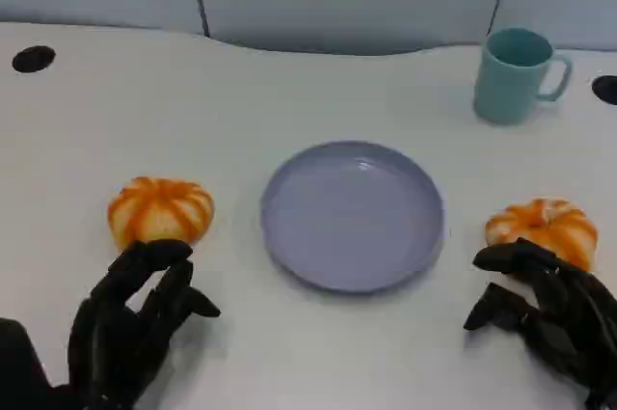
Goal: Grasp the bread from the table and place it into the plate.
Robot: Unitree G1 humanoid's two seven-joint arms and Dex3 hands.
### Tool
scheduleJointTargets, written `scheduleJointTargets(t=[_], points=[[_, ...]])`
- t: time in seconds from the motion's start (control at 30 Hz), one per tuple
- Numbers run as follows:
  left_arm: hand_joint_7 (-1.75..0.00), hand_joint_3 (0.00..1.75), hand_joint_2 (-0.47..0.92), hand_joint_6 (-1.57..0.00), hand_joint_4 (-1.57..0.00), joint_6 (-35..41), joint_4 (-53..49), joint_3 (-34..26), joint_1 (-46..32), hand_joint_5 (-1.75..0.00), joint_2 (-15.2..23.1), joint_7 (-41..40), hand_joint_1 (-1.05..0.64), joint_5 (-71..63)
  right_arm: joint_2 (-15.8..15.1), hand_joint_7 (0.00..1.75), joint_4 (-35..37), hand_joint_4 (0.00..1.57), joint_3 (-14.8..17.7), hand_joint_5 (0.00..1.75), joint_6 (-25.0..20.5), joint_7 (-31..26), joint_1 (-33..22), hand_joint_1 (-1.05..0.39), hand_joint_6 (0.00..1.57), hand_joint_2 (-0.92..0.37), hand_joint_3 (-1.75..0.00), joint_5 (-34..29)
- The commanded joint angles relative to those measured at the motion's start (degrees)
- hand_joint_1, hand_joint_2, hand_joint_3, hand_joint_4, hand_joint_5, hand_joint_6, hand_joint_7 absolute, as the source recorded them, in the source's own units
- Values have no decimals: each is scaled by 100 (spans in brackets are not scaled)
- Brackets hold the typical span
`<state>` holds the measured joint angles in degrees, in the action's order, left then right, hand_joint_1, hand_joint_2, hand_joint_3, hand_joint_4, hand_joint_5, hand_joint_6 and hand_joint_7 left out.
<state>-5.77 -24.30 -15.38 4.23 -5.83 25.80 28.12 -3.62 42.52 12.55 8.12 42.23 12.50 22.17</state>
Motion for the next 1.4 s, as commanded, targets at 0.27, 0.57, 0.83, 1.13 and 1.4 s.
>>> scheduleJointTargets(t=[0.27,0.57,0.83,1.13,1.4], points=[[-127,16,92,-53,-63,-41,30,-16,37,-175,83,19,-43,-4,-91,98,95,63,26,144,-5,-3,-39,-49,65,-92,-15,-33],[-127,15,92,-54,-62,-42,23,-36,37,-175,93,55,-43,29,-72,98,38,62,18,144,-5,-46,-73,-48,65,-92,-15,-43],[-127,14,92,-55,-63,-60,51,-18,11,-173,133,30,-45,-40,-52,97,-29,62,2,143,-28,-35,-117,-46,65,-92,-16,-27],[-74,17,92,-62,-51,-1234,-287,65,111,-149,214,240,-44,-510,-4,96,-47,62,-26,144,-27,-118,-106,-46,65,-92,-17,-51],[-52,16,92,-55,-47,-2906,-502,321,286,-123,579,-149,-49,-1779,30,96,-45,62,-54,143,15,-178,-108,-46,66,-92,-17,-79]])
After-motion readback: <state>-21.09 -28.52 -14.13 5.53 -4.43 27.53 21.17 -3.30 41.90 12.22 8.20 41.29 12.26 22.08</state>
